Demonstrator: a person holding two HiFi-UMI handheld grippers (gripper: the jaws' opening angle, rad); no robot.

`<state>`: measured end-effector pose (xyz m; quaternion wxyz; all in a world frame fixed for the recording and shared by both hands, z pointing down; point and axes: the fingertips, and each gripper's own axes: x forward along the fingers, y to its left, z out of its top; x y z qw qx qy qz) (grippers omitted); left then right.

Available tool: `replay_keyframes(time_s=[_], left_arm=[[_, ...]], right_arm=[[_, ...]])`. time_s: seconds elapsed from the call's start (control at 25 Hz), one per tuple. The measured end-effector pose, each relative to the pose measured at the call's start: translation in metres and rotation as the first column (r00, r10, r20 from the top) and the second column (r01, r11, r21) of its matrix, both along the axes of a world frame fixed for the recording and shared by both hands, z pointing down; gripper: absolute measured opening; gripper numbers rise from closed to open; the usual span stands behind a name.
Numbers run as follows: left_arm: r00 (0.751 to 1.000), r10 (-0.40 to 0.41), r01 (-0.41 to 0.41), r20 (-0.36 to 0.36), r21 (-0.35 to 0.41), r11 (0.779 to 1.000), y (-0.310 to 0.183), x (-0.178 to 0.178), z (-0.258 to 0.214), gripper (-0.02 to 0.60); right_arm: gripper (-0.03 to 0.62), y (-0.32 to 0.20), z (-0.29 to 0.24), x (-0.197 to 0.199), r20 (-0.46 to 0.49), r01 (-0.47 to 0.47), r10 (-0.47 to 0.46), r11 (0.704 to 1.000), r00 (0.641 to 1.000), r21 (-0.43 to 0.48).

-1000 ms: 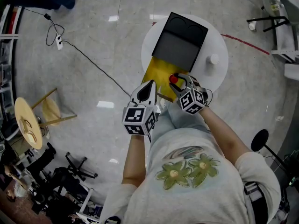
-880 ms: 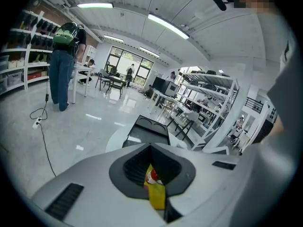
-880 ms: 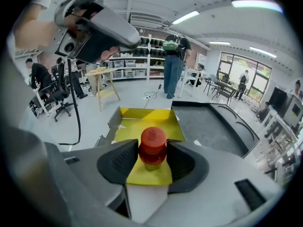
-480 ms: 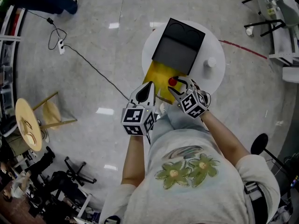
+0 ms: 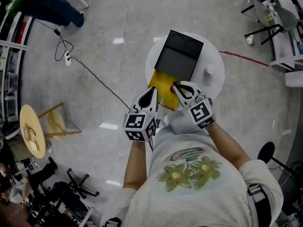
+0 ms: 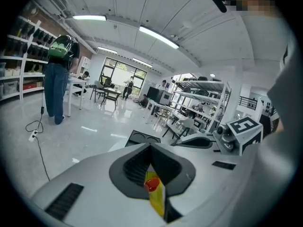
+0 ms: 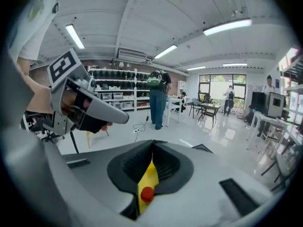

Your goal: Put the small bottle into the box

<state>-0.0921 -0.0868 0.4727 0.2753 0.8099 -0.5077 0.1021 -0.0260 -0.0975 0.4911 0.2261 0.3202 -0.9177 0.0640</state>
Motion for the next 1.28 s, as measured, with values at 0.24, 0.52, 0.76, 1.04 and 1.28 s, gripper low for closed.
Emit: replay_keyframes(time_s=[0.24,0.52,0.76,1.04,1.28], left_arm=[[1.000,0.011,-0.011,-0.006,0.049,0.999,0.011,0.002,-0.023,0.000],[0.999,0.030,-0.029,-0.012,0.105,0.994,0.029,0.009,-0.046,0.000],[0.999,0.032,-0.028,-0.024,0.136,0.990,0.043,0.011,-0.058,0.000],[0.999,0.025,-0.021,-0.023,0.155,0.988,0.054,0.005,-0.068,0.000],[0.999,0.025,-0.019,-0.033,0.171,0.985,0.061,0.004,-0.073,0.000]], right_arm=[[0.000,0.013,-0.040,-0.005,0.073,-0.006,0.004,0.999,0.997,0.035],[-0.002,0.033,-0.070,-0.002,0.125,-0.012,0.006,0.998,0.992,0.054],[-0.002,0.045,-0.083,-0.002,0.143,-0.024,0.013,0.997,0.990,0.075],[-0.002,0.054,-0.096,0.003,0.162,-0.056,0.041,0.994,0.986,0.092],[0.000,0.065,-0.093,0.002,0.155,-0.062,0.048,0.994,0.987,0.087]])
